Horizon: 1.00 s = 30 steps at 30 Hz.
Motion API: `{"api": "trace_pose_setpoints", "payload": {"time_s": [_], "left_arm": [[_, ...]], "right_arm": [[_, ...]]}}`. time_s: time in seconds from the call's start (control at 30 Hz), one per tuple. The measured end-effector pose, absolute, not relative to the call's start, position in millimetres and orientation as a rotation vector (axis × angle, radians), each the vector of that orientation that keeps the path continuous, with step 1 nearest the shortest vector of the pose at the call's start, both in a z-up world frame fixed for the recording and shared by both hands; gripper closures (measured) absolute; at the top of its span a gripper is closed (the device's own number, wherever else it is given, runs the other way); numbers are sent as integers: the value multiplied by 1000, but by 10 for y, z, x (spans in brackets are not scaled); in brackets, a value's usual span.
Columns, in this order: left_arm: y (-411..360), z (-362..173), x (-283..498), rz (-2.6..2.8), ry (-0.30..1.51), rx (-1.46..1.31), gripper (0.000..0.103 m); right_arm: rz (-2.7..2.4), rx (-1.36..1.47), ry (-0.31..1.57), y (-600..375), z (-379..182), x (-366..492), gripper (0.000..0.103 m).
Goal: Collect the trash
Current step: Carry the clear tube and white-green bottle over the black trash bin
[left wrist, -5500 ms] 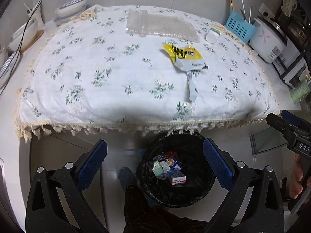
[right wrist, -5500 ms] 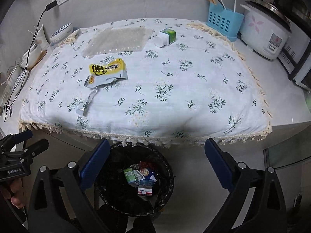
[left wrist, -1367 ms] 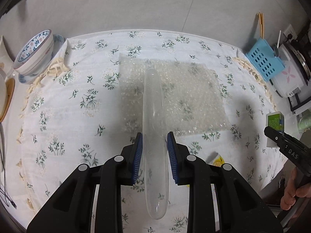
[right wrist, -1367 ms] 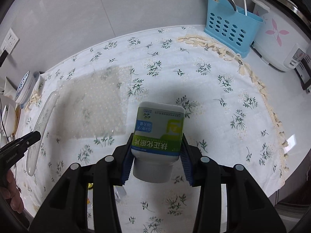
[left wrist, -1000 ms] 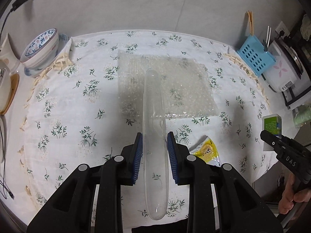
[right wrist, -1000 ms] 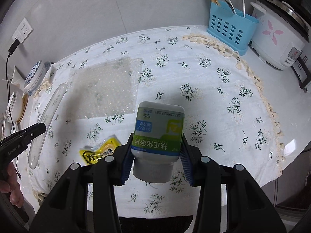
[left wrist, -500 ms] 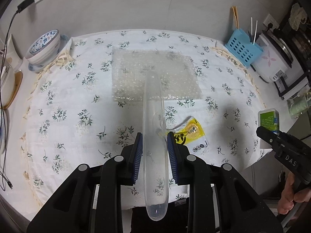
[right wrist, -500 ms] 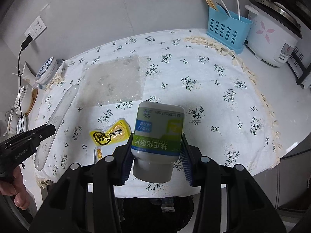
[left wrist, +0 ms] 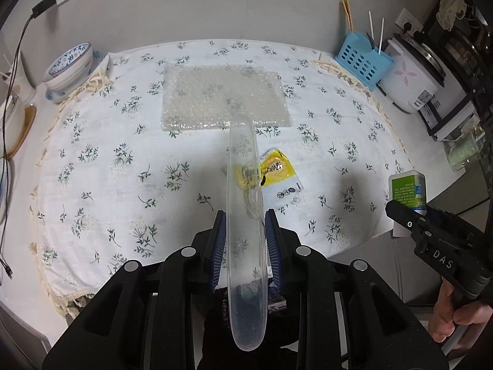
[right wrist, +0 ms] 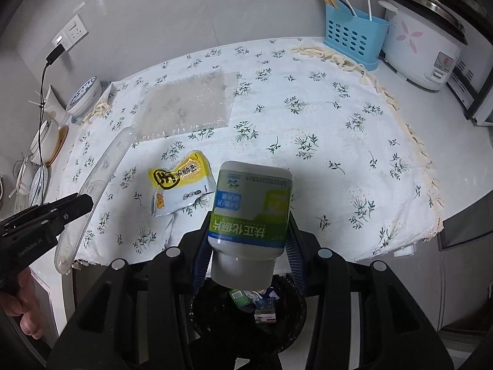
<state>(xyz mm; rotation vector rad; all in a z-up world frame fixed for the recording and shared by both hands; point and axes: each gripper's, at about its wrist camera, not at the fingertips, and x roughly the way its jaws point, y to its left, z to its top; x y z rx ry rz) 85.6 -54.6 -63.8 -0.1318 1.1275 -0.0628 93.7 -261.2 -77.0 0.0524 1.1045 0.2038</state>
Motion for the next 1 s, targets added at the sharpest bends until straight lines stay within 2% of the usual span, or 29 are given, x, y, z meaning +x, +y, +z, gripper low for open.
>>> {"api": "trace_pose_setpoints", "payload": {"time_s": [1.0], "left_arm": [[-1108,-1229,-237,-77,1206,-139,78]], "right_arm": [[239,16,1170,-2948,-1286,-85,62]]}}
